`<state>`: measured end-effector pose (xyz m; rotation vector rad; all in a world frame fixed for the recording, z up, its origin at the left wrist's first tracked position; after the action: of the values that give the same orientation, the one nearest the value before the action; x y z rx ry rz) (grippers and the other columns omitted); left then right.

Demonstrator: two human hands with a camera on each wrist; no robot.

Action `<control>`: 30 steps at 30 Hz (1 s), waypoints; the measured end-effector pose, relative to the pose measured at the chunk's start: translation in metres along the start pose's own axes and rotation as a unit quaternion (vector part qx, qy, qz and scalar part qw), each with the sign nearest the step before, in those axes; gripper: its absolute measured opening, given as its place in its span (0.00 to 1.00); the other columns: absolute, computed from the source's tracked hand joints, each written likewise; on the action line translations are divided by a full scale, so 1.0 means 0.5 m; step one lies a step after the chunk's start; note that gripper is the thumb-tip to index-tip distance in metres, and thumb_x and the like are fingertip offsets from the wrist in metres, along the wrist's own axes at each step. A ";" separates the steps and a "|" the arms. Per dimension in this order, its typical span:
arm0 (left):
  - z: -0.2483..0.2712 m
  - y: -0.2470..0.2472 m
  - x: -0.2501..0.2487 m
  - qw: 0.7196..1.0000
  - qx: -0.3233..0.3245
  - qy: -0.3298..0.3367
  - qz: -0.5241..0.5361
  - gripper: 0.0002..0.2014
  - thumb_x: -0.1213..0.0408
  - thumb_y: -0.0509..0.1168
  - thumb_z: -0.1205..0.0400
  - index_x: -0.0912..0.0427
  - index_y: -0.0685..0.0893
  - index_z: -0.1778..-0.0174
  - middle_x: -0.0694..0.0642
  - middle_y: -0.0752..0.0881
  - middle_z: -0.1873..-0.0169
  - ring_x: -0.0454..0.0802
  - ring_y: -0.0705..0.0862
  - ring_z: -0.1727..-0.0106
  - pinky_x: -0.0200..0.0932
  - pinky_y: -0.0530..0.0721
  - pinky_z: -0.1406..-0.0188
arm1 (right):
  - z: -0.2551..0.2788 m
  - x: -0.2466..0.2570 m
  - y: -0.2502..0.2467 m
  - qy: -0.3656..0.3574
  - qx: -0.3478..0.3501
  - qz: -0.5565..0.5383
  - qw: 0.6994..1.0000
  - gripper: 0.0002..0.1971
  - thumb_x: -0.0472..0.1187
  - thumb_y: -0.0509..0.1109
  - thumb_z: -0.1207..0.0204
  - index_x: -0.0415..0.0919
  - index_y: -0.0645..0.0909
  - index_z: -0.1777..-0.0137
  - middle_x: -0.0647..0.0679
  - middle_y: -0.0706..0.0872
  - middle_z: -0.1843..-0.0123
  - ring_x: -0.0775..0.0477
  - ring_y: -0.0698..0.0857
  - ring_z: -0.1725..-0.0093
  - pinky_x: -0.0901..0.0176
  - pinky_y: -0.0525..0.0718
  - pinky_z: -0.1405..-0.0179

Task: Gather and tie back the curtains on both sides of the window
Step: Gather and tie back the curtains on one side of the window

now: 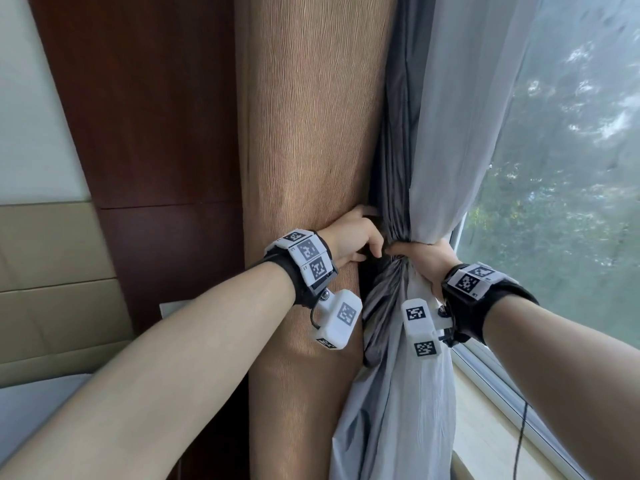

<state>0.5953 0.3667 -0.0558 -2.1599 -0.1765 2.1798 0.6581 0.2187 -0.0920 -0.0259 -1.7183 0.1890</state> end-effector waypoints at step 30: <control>-0.016 0.016 0.014 1.000 0.005 -0.007 0.030 0.37 0.75 0.67 0.49 0.55 0.76 0.40 0.61 0.81 0.27 0.61 0.76 0.23 0.67 0.74 0.21 | 0.021 0.014 0.016 -0.012 0.096 -0.014 0.995 0.23 0.35 0.87 0.37 0.42 0.91 0.40 0.46 0.96 0.45 0.41 0.93 0.41 0.38 0.87 0.30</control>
<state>0.6034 0.3601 -0.0639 -2.1732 -0.1033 2.2233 0.6461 0.2266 -0.0878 0.1424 -1.7167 0.3336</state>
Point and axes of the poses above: each hand's wrist, its own z-axis away from the middle knuckle, its own y-axis out of the palm, x = y × z, the point moved 5 cm from there along -z, towards the middle knuckle
